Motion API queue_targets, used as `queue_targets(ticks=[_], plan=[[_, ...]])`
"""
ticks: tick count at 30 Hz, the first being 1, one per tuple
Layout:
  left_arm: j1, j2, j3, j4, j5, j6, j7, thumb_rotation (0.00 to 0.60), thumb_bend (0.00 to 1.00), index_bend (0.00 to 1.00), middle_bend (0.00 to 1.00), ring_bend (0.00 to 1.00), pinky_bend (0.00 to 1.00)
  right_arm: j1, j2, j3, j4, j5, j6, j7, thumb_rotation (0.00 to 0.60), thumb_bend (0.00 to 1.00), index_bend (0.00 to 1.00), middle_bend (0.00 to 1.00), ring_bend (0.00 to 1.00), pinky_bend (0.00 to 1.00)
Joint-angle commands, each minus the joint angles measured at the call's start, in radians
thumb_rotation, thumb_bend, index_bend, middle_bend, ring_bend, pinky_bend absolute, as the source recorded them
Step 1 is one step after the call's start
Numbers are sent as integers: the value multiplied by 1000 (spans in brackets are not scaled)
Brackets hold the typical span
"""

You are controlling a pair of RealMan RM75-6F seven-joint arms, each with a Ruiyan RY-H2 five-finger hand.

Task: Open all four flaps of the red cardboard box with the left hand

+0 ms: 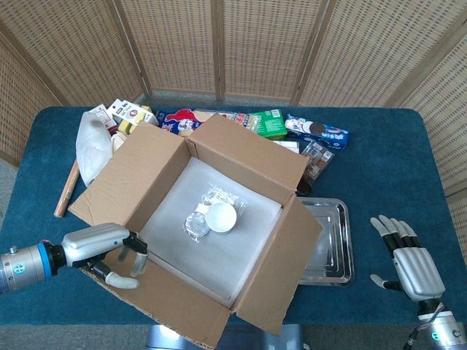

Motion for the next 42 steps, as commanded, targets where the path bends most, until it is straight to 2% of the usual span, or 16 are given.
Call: queue_targets(ticks=[1,12,18,23,27,28,30,32,34,35,36,42], plan=[[-4,-11,16,-9,-20,-33,61,195,0,585,517,370,560,0,0,0,0,0,0,1,600,0,0,0,0,0],[-32,-52,74,-23,-54,-87,143,196,0,575,513,368,553,-2,3,0,-2,-5,6,4,600,0,0,0,0,0],[7,-58,44,-15,-167,-44,284,187,0,561,470,317,444,-3,5,0,-3,-6,7,6,600,0,0,0,0,0],[67,-73,-2,-26,-317,-13,451,181,0,501,361,228,365,-3,6,0,-4,-6,8,8,600,0,0,0,0,0],[126,-106,-50,-24,-453,30,642,182,0,399,175,124,311,-3,6,-1,-4,-6,7,9,600,0,0,0,0,0],[139,-116,-60,-23,-485,39,689,206,0,383,144,101,296,-3,6,-1,-4,-7,7,9,600,0,0,0,0,0],[165,-136,-81,-19,-549,62,789,298,0,355,101,66,268,-3,7,-1,-5,-7,7,9,600,0,0,0,0,0],[188,-154,-100,-11,-603,88,883,460,0,314,68,33,237,-3,7,-1,-5,-8,9,9,600,0,0,0,0,0],[216,-180,-122,0,-663,130,1006,564,0,276,49,15,208,-4,7,-1,-5,-9,9,9,600,0,0,0,0,0],[227,-190,-132,7,-691,150,1061,593,0,254,35,8,192,-4,7,-2,-6,-10,9,10,600,0,0,0,0,0],[240,-202,-145,11,-729,171,1122,599,0,242,28,4,184,-4,8,-2,-6,-10,10,9,600,0,0,0,0,0],[274,-237,-197,45,-855,243,1292,600,0,198,4,0,158,-5,7,-4,-7,-14,12,6,600,0,0,0,0,0]])
